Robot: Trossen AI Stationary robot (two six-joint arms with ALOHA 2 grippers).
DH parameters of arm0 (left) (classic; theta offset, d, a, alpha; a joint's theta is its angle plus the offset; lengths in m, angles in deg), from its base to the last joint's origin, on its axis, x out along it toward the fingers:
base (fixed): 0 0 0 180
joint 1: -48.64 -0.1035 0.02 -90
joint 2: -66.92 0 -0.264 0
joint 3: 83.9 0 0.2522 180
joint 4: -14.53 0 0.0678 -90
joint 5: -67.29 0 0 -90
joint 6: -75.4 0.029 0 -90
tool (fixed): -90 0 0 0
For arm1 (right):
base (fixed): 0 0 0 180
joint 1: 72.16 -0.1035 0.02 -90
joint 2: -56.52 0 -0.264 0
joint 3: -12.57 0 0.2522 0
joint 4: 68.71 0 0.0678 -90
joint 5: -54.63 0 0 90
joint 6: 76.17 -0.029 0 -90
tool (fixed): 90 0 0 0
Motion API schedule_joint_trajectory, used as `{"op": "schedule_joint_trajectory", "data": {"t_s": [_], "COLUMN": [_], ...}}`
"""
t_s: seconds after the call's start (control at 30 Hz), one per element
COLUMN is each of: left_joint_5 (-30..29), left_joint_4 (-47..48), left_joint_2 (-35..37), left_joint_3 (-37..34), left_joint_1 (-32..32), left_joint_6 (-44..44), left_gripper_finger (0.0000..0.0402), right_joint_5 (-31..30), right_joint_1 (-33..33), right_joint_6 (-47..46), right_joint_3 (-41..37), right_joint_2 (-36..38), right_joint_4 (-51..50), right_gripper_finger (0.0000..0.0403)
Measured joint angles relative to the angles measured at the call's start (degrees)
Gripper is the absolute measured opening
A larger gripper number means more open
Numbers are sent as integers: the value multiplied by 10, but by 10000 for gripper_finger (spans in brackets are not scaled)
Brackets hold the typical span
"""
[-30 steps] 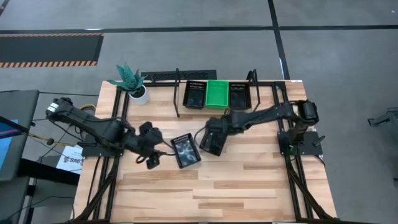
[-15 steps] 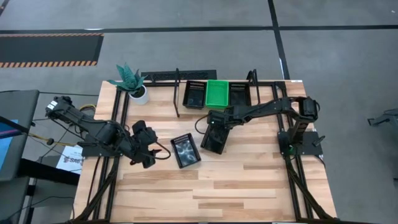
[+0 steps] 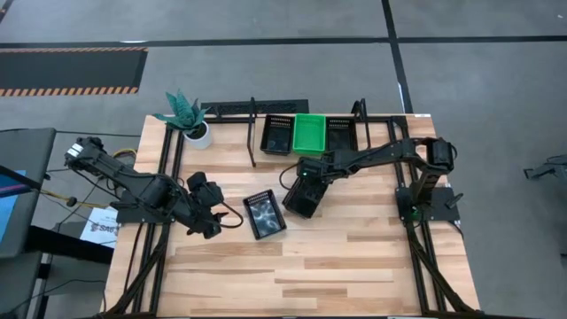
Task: Stack baskets on shelf by color
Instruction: Stack the black basket on top of the black basket on the shelf
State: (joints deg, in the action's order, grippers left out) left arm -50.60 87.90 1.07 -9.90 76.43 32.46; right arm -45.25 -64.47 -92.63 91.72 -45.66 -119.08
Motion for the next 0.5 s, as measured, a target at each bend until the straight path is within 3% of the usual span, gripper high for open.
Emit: {"op": "schedule_joint_trajectory", "data": {"t_s": [0.3,0.5], "left_joint_5": [0,0], "left_joint_4": [-1,-1], "left_joint_2": [0,0], "left_joint_3": [-4,-4], "left_joint_1": [0,0], "left_joint_6": [-9,-13], "left_gripper_finger": [261,261], "right_joint_5": [15,18], "right_joint_1": [-2,0], "right_joint_6": [0,7], "right_joint_3": [16,38], "right_joint_2": [12,73], "right_joint_4": [-1,-24], "right_gripper_finger": [7,5]}}
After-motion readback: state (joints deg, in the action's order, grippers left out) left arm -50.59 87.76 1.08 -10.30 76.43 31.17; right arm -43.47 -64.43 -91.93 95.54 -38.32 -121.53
